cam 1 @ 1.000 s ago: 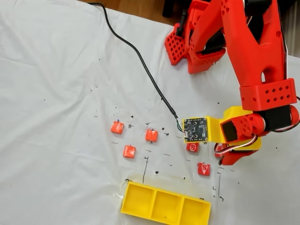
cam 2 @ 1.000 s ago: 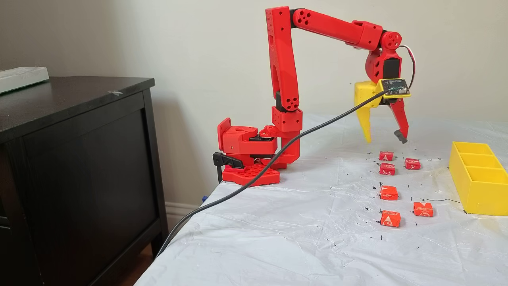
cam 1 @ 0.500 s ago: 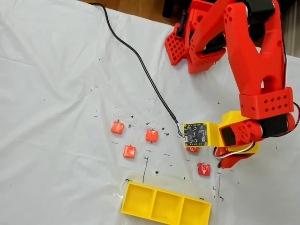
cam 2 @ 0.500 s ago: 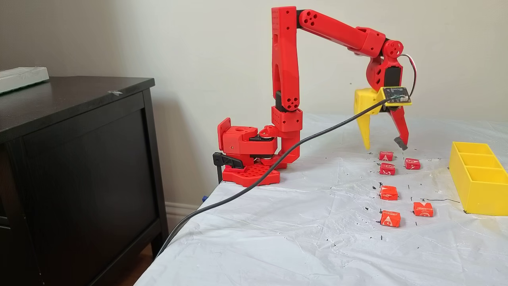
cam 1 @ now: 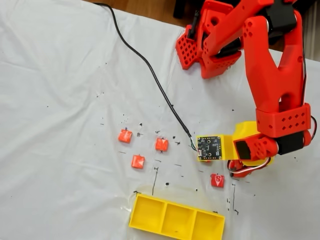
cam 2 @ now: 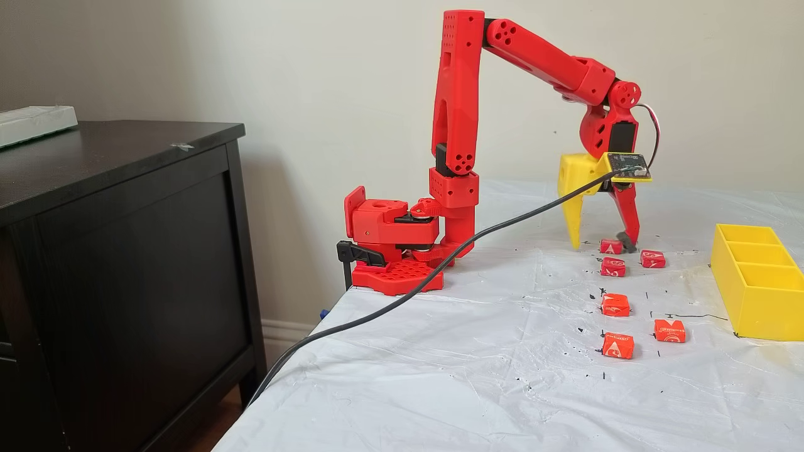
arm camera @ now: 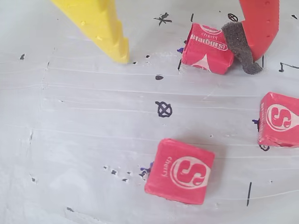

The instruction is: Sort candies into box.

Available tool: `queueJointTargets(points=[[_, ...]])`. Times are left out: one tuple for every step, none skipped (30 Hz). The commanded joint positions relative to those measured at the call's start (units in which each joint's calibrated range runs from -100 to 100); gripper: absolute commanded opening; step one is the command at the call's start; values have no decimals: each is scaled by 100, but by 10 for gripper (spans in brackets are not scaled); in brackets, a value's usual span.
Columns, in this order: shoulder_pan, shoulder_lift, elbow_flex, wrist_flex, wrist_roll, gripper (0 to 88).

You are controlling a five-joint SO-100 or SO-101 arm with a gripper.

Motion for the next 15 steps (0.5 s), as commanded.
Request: queueJointTargets(points=[[-54,-47,-518,-59,-44,318],[-54,-55,-527,-76,-44,319],[-45,-64,-536,-76,-49,319],[-45,-89,-545,-76,-49,320],[-45,-123,-554,-59,-49,321],[-27,-165,-573,-26,-49,321],[-9,-267,-600,39,-44,323],[-9,-318,-600,55,-44,323],[-9,-360,-600,72,-39,323],[-18,-386,-609,88,-34,322],[-36,-394,-618,88,-34,321],[-45,-394,-627,88,-34,321],[-63,-377,-627,72,-39,321],[-72,-369,-636,55,-44,321],[-91,-360,-636,39,-44,321]])
